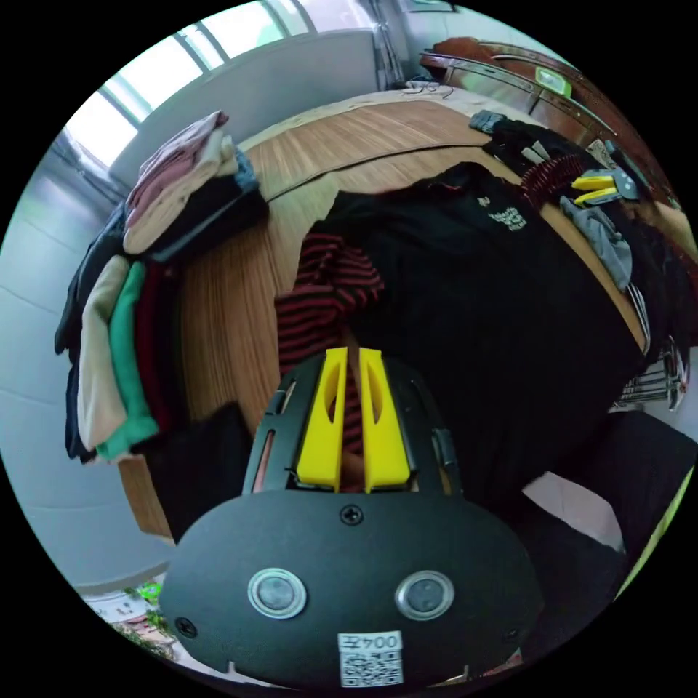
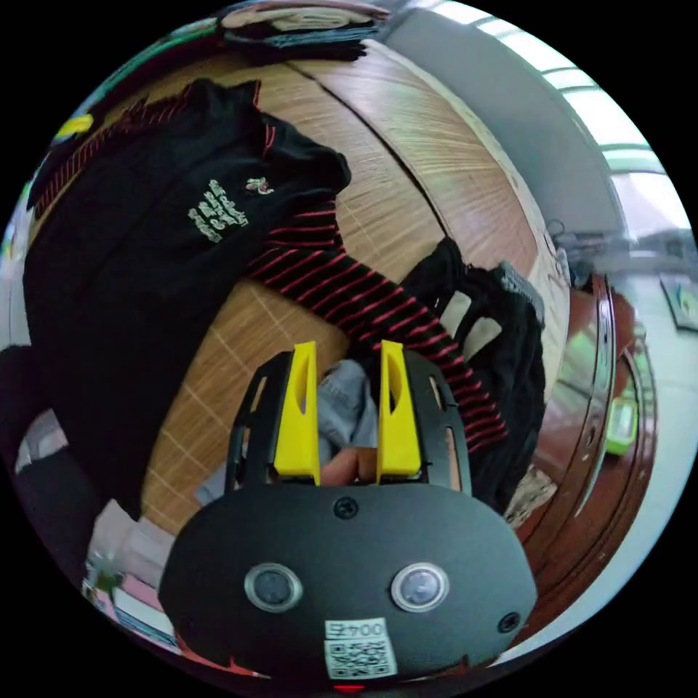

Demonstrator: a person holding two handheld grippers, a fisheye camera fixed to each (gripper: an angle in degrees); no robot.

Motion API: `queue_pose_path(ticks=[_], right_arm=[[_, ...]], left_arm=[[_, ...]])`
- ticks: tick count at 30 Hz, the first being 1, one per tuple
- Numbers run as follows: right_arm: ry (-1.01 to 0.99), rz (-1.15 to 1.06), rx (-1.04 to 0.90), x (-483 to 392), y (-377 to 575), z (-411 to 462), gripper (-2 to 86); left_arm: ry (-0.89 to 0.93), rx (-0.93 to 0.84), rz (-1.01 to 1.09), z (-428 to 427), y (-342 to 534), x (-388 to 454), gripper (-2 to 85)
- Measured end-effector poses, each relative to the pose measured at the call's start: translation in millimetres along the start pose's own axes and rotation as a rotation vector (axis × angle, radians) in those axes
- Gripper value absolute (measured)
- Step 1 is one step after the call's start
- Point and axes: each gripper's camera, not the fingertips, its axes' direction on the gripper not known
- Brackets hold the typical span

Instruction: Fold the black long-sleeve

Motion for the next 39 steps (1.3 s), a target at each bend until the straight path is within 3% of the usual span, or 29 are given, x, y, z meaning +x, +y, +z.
queue_pose_path(ticks=[3, 7, 9, 11, 13, 17, 22, 24, 27, 29, 31, 34, 36, 39], right_arm=[[0.039, -0.113, -0.032, 22, -32, 15, 13.8], [-0.160, -0.027, -0.054, 71, -60, 35, 12.4], [-0.229, -0.084, -0.189, 71, -65, 60, 8.5], [-0.136, -0.258, -0.366, 52, -54, 86, 3.5], [-0.011, -0.293, -0.312, 55, -43, 72, 2.8], [0.103, -0.017, -0.109, 124, -7, 26, 3.5], [-0.078, 0.095, -0.248, 138, 30, 84, 7.8], [-0.053, 0.122, -0.208, 132, 41, 82, 8.8], [-0.021, 0.308, -0.055, 141, 68, 53, 10.4], [-0.058, 0.473, 0.155, 144, 94, 21, 10.1], [0.003, 0.602, 0.248, 142, 108, 5, 8.8], [0.046, 0.806, 0.261, 146, 125, 6, 5.9], [-0.033, 0.655, 0.340, 129, 115, 5, 4.9], [-0.231, 0.186, 0.325, 64, 51, 12, 5.9]], left_arm=[[-0.094, -0.021, 0.003, 25, -46, 1, 1.0], [-0.126, -0.152, 0.004, 51, -77, 4, 0.4], [-0.196, -0.224, 0.045, 61, -80, 11, 0.3], [-0.268, -0.224, 0.098, 56, -80, 18, 0.3], [-0.323, -0.253, 0.110, 48, -85, 14, 0.3], [-0.350, -0.278, 0.020, 33, -87, -12, 0.4], [-0.288, -0.310, -0.076, 21, -96, -36, 0.5], [-0.259, -0.293, -0.122, 9, -101, -42, 0.6], [-0.215, -0.246, -0.262, -18, -103, -64, 0.6], [-0.218, -0.215, -0.362, -37, -103, -79, 0.6], [-0.241, -0.165, -0.448, -62, -107, -90, 0.6], [-0.292, -0.111, -0.395, -85, -123, -75, 0.6], [-0.276, -0.056, -0.292, -95, -137, -53, 0.6], [-0.216, 0.046, -0.096, -103, -163, -1, 0.7]])
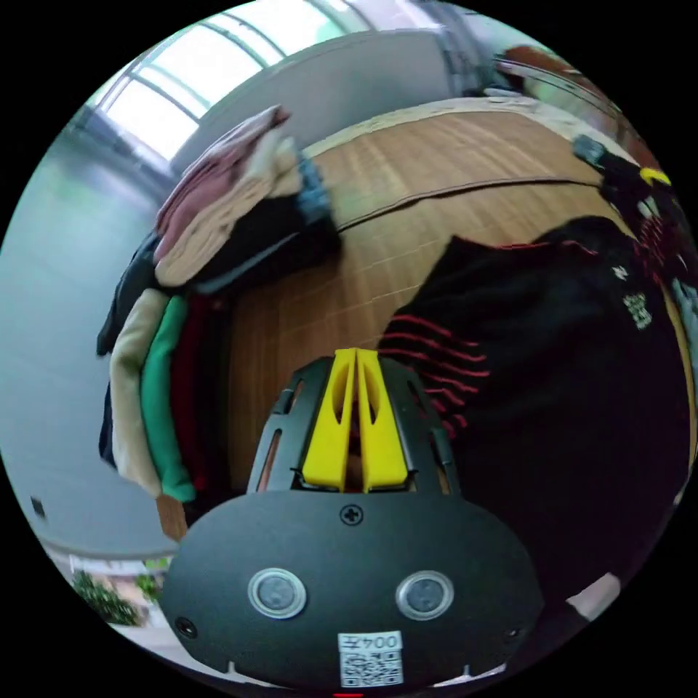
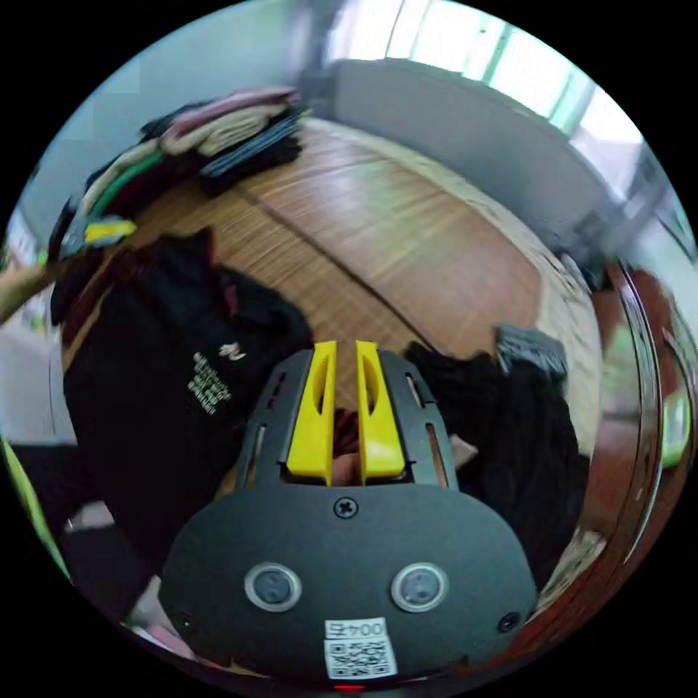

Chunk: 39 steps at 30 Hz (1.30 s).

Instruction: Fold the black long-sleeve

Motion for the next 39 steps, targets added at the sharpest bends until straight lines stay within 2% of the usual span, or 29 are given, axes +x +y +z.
queue_pose_path(ticks=[2, 5, 9, 13, 16, 18, 20, 23, 25, 27, 29, 32, 36, 39], right_arm=[[-0.032, -0.238, -0.056, -53, -34, 38, 6.1], [-0.157, -0.378, -0.097, -85, -74, 79, 8.0], [-0.225, -0.459, -0.175, -98, -106, 118, 9.6], [-0.250, -0.588, -0.269, -108, -114, 147, 2.2], [-0.280, -0.463, -0.266, -76, -137, 147, 0.8], [-0.333, -0.266, -0.227, -36, -154, 148, 0.5], [-0.436, 0.031, -0.234, 14, -165, 165, 0.6], [-0.503, 0.305, -0.215, 47, -157, 186, 2.3], [-0.609, 0.388, -0.183, 58, -145, 189, 4.5], [-0.635, 0.394, -0.060, 65, -129, 171, 5.4], [-0.556, 0.227, -0.008, 50, -113, 147, 7.0], [-0.450, -0.052, -0.047, 2, -110, 135, 8.7], [-0.342, -0.289, -0.048, -66, -140, 132, 10.0], [-0.259, -0.465, -0.091, -122, -167, 147, 7.9]], left_arm=[[0.013, 0.036, 0.084, -3, -12, 32, 0.7], [0.023, 0.052, 0.179, 2, -24, 72, 0.6], [0.067, -0.036, 0.238, 24, -17, 94, 0.6], [0.072, -0.005, 0.192, 23, -6, 88, 0.4], [0.122, -0.003, 0.147, 24, -7, 79, 0.2], [0.148, 0.002, 0.121, 24, -6, 73, 0.2], [0.172, 0.008, 0.086, 25, -6, 69, 0.2], [0.193, 0.010, 0.043, 26, -7, 64, 0.2], [0.199, -0.003, 0.038, 26, -11, 63, 0.2], [0.192, -0.021, 0.051, 25, -17, 60, 0.3], [0.154, 0.020, 0.041, 14, -22, 55, 0.4], [0.110, 0.094, 0.020, 3, -33, 47, 0.4], [0.048, 0.054, -0.092, 29, -51, 33, 0.4], [0.050, 0.009, -0.094, 52, -56, 35, 0.4]])
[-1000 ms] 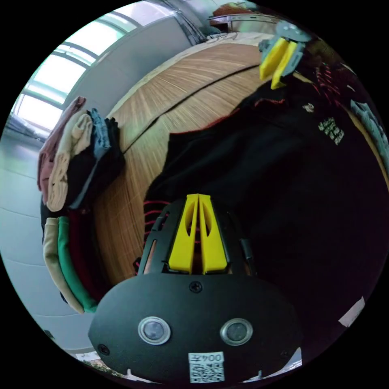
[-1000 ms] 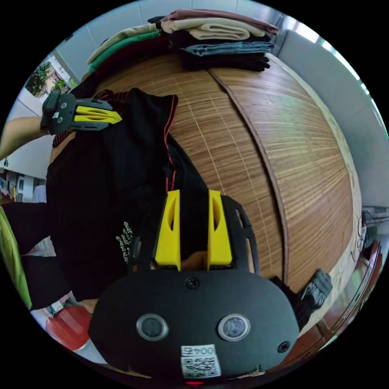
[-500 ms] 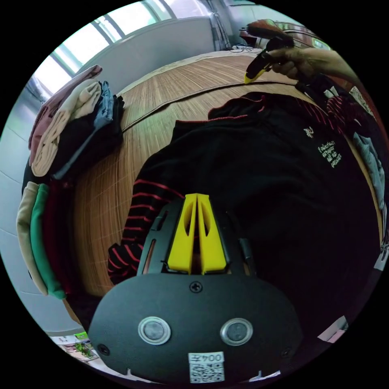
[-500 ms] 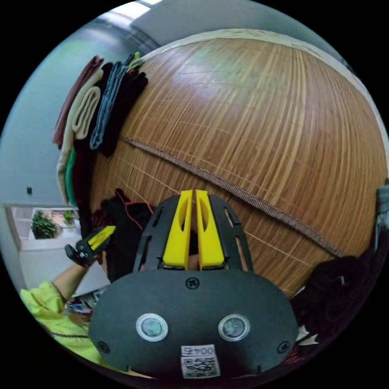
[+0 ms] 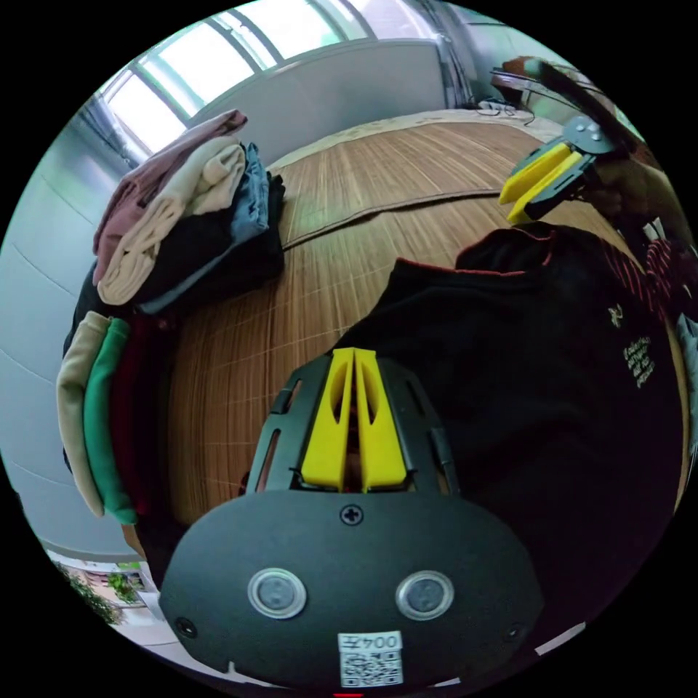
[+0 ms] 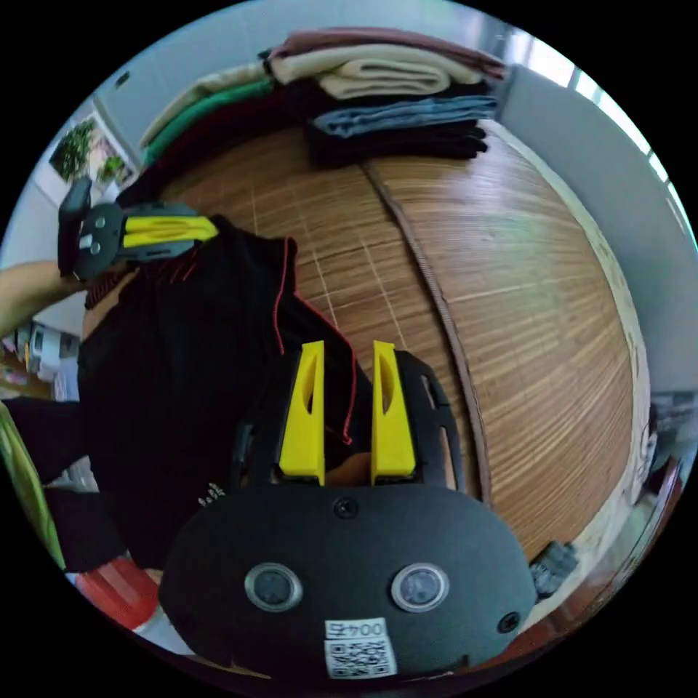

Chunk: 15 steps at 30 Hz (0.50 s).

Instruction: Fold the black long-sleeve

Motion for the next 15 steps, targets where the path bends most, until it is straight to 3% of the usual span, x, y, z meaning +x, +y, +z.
queue_pose_path(ticks=[2, 3, 6, 8, 11, 15], right_arm=[[0.093, -0.124, -0.168, -21, -20, 29, 3.5], [0.111, -0.138, -0.147, -22, -21, 28, 3.4], [0.164, 0.081, -0.148, 14, -24, 24, 3.1], [-0.020, 0.338, -0.088, 58, -11, 21, 4.0], [-0.331, 0.536, 0.073, 88, 16, 15, 4.6], [-0.478, 0.624, 0.296, 106, 75, -26, 5.4]], left_arm=[[-0.023, -0.024, 0.069, 11, 1, 9, 0.4], [-0.061, -0.048, 0.114, 19, 4, 14, 0.5], [-0.124, -0.048, 0.152, 31, 15, 14, 0.6], [-0.108, -0.051, 0.109, 38, 20, 5, 0.7], [-0.047, -0.041, 0.043, 45, 20, -8, 0.7], [-0.007, -0.042, 0.009, 54, 15, -17, 0.7]])
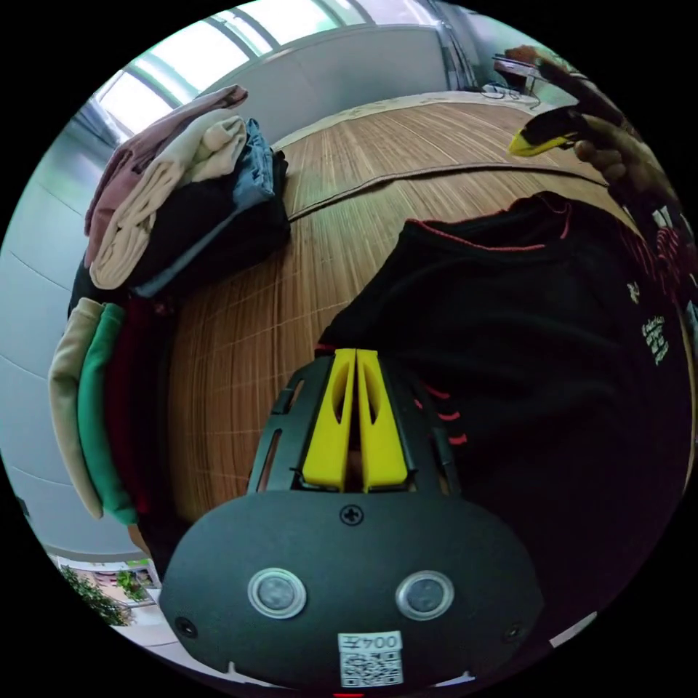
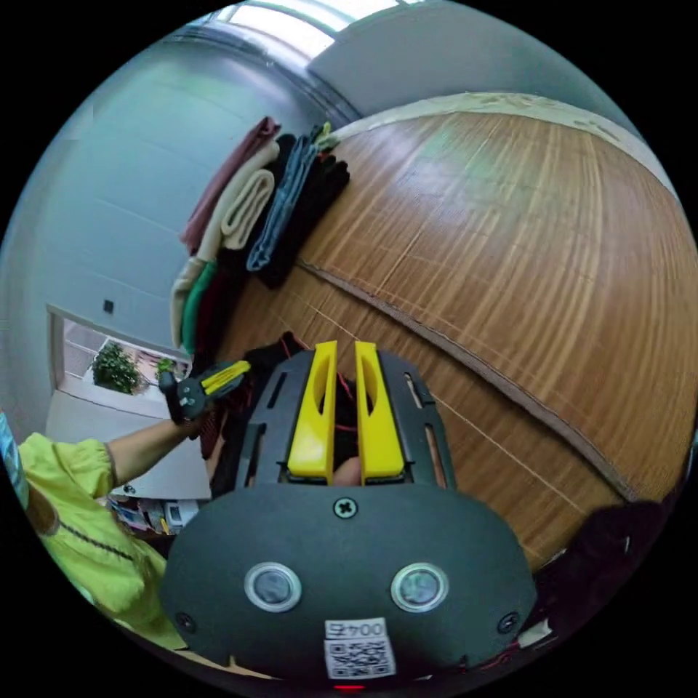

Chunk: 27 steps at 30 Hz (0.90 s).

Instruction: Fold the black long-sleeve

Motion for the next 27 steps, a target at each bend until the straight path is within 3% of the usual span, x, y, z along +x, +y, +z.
queue_pose_path(ticks=[3, 8, 14, 18, 23, 27], right_arm=[[0.157, -0.012, -0.005, 7, 49, -53, 6.4], [0.556, -0.089, -0.273, -5, 156, -90, 9.0], [0.929, -0.114, -0.469, -22, 232, -96, 15.7], [0.979, -0.034, -0.501, -8, 248, -97, 13.2], [0.861, -0.013, -0.341, -26, 260, -121, 3.9], [0.885, 0.086, -0.202, -45, 295, -139, 4.2]], left_arm=[[-0.048, 0.025, 0.039, -2, -2, 2, 0.7], [-0.113, 0.001, 0.132, 14, 6, 13, 0.7], [0.037, 0.151, 0.200, -12, -10, 38, 0.6], [0.180, 0.227, 0.305, -18, -52, 92, 0.6], [0.162, 0.269, 0.464, -11, -98, 167, 0.6], [0.239, 0.274, 0.465, -2, -125, 186, 0.6]])
